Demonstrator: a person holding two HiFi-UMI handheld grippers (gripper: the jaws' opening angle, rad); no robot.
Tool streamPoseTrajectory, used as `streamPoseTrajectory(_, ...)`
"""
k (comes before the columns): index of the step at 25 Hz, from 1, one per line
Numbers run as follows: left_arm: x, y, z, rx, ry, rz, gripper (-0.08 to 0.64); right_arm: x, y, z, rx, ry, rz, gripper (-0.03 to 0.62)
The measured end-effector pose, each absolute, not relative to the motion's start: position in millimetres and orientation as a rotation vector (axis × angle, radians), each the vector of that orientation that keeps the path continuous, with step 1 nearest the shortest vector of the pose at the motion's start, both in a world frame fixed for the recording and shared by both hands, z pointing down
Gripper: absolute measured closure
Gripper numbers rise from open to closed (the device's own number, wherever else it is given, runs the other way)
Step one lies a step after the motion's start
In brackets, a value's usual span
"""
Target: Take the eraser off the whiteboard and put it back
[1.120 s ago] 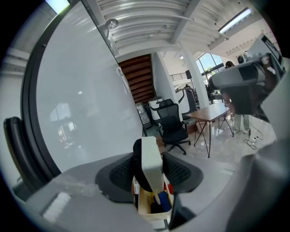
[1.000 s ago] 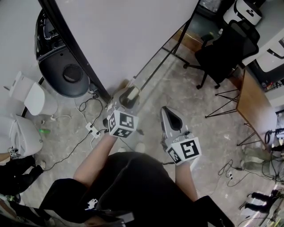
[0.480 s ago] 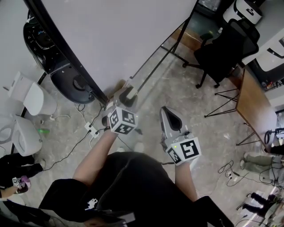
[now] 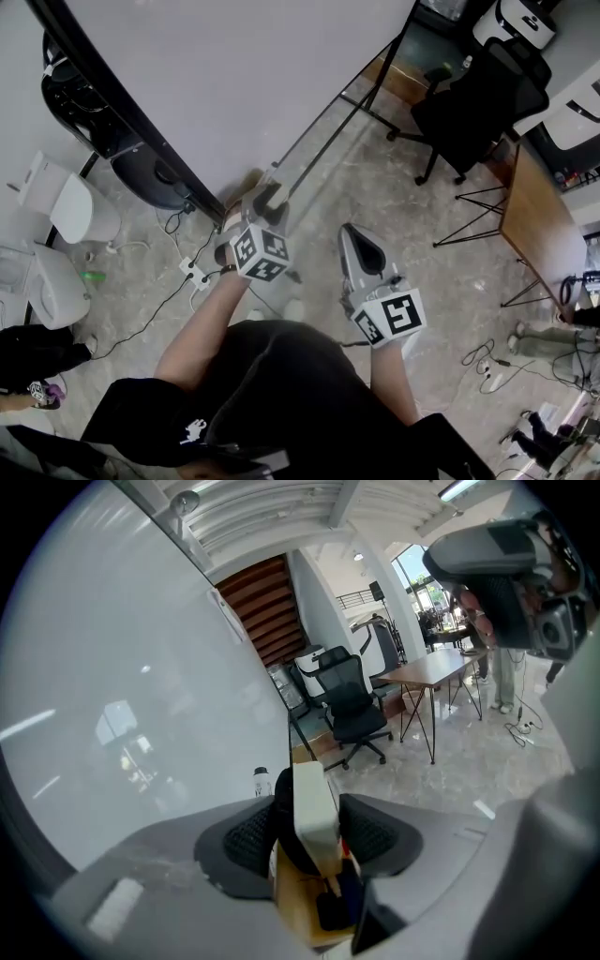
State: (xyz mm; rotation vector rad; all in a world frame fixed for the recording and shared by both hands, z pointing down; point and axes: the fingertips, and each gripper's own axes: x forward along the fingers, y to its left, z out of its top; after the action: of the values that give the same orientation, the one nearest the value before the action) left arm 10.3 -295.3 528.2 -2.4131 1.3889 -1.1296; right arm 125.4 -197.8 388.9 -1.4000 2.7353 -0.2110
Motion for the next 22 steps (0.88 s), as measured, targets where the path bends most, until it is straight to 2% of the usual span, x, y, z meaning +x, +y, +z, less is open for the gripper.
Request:
streamPoseTrajectory(13,5.4,-293.7,526.0,-2.389,1.393,-1.114,0.321,120.8,-196.8,388.0,-1.410,2.733,-0.200,0.583)
streamPoseTrajectory(22,5.6,-281.3,501.6,-2.420,1.382,-0.949,0.327,107.9,-187.3,385.9,-1.415,2.732,-0.183,0.583)
